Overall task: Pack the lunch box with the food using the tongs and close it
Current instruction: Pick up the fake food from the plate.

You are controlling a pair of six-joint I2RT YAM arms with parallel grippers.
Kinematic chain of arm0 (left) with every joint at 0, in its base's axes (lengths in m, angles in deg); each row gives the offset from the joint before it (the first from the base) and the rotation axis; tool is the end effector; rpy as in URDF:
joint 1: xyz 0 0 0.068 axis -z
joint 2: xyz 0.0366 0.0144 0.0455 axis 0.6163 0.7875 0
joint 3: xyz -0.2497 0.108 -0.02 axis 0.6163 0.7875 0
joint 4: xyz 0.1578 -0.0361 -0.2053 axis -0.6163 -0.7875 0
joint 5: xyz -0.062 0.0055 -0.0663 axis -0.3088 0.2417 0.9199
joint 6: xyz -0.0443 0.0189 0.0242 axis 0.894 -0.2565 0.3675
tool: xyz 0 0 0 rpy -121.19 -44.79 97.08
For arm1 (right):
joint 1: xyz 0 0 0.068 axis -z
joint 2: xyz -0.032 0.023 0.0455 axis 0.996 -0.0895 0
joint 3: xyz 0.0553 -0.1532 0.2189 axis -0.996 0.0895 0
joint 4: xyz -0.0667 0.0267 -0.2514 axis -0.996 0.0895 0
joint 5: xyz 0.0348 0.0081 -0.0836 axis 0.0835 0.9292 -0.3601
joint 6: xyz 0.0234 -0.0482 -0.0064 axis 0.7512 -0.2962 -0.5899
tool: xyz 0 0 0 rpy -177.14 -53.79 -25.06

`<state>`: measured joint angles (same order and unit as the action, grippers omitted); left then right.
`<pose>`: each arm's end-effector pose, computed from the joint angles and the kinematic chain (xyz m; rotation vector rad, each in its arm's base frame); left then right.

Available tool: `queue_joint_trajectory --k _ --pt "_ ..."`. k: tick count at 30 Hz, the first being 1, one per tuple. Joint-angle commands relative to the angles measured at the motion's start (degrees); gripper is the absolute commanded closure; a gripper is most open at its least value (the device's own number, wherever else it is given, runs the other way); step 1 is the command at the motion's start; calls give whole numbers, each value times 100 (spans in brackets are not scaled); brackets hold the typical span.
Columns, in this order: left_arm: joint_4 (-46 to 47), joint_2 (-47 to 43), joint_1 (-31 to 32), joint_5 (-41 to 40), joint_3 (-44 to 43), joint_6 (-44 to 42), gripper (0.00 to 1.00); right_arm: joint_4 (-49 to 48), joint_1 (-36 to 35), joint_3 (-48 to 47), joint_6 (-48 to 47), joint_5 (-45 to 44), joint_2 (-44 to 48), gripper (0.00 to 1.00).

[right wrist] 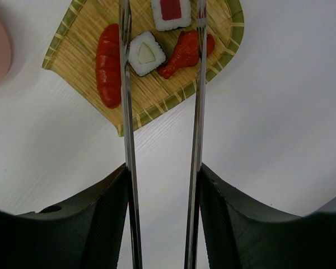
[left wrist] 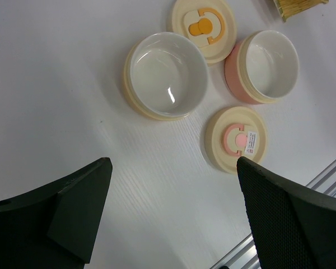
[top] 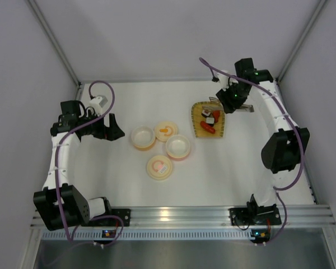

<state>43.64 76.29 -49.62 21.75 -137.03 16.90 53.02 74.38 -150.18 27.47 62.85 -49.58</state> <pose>0.2496 0.0267 0.3123 0.3717 2.2551 -0.6704 0.3751 0.0770 0.3369 -1.0607 2.4229 0.1474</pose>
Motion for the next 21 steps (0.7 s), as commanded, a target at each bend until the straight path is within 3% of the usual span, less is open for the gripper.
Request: queue_joint_trajectory --k 1,21 --pt "-51 22 15 81 -202 -218 2 -11 -33 -468 -322 -47 -164 51" --pt "72 259 32 160 -176 -165 2 411 -7 -1198 -480 199 -973 50"
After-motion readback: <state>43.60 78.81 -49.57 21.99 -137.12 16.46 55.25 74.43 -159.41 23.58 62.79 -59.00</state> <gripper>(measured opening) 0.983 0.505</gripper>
